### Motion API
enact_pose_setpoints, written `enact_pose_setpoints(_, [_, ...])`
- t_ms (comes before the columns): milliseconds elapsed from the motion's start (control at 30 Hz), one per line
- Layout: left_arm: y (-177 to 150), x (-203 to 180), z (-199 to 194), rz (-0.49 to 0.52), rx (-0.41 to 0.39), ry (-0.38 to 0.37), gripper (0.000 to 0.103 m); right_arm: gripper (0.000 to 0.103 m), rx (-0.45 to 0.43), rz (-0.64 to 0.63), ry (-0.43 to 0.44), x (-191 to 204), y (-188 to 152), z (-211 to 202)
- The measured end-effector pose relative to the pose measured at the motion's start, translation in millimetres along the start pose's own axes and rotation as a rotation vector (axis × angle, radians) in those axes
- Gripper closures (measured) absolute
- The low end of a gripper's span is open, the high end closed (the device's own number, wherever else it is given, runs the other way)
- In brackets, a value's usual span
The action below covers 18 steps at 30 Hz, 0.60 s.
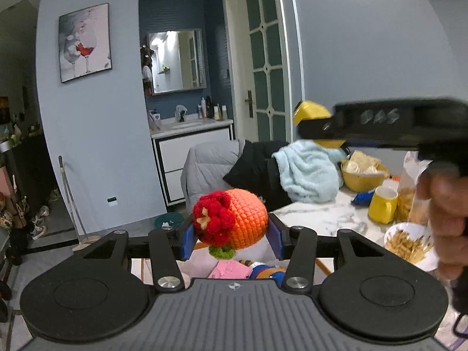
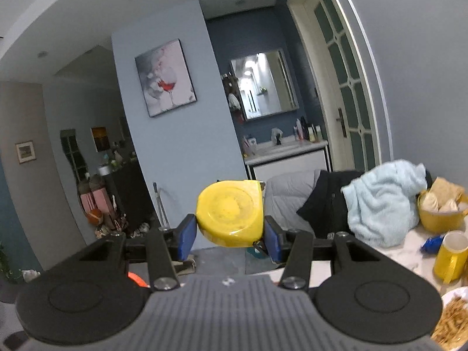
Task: Organize objects
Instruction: 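Carry the crocheted fruit into the orange box with left tool while right tool carries the tape measure in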
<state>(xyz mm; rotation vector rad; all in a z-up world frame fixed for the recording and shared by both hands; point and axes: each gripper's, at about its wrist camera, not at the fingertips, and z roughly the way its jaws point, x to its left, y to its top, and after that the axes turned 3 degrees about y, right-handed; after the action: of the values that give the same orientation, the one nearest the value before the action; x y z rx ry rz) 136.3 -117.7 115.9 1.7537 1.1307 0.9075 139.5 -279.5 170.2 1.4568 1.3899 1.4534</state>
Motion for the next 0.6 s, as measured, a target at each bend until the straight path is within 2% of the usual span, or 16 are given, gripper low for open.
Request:
enact_pose_setpoints(200, [-17,-5,38,0.004,0.062,0.009,0.046,0.052,0.108,-0.035,-0.036,-18,-40,53])
enact_pose_setpoints(300, [-27,-6,59,0.004,0.097,0.021,0.046,0.052,0.157,-0.098,-0.066,-23,-60,72])
enact_pose_setpoints(433, [-39,-9,83,-0.016,0.141,0.03,0.046,0.052,0.238,-0.12,-0.069,-34,-81,93])
enact_pose_setpoints(600, [-55,-13,106,0.015,0.194,0.051,0.046,0.052,0.296,-0.136,-0.07,-39,-98,109])
